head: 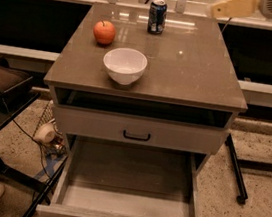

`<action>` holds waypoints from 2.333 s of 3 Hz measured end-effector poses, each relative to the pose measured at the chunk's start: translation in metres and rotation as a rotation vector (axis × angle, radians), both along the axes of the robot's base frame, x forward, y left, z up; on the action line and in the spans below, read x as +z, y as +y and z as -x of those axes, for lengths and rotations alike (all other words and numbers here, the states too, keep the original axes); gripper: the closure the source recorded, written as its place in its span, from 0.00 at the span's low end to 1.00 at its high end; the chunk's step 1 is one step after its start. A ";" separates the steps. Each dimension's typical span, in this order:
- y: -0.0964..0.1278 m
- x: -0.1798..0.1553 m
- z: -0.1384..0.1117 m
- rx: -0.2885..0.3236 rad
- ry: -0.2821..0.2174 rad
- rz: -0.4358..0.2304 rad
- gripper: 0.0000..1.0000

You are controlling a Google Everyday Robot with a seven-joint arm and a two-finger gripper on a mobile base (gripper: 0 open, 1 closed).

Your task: Place pepsi can into middle drawer

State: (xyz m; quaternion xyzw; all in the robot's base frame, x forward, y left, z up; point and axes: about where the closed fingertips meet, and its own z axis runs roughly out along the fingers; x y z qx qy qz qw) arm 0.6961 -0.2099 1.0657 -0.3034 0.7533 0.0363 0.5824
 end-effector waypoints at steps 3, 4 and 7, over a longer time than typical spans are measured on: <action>0.079 -0.091 -0.185 -0.117 -0.043 -0.144 0.00; 0.107 -0.120 -0.240 -0.133 -0.028 -0.191 0.00; 0.115 -0.135 -0.257 -0.061 -0.078 -0.219 0.00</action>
Offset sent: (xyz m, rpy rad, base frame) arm 0.2202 0.0872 -0.1070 0.1813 -0.0542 -0.1530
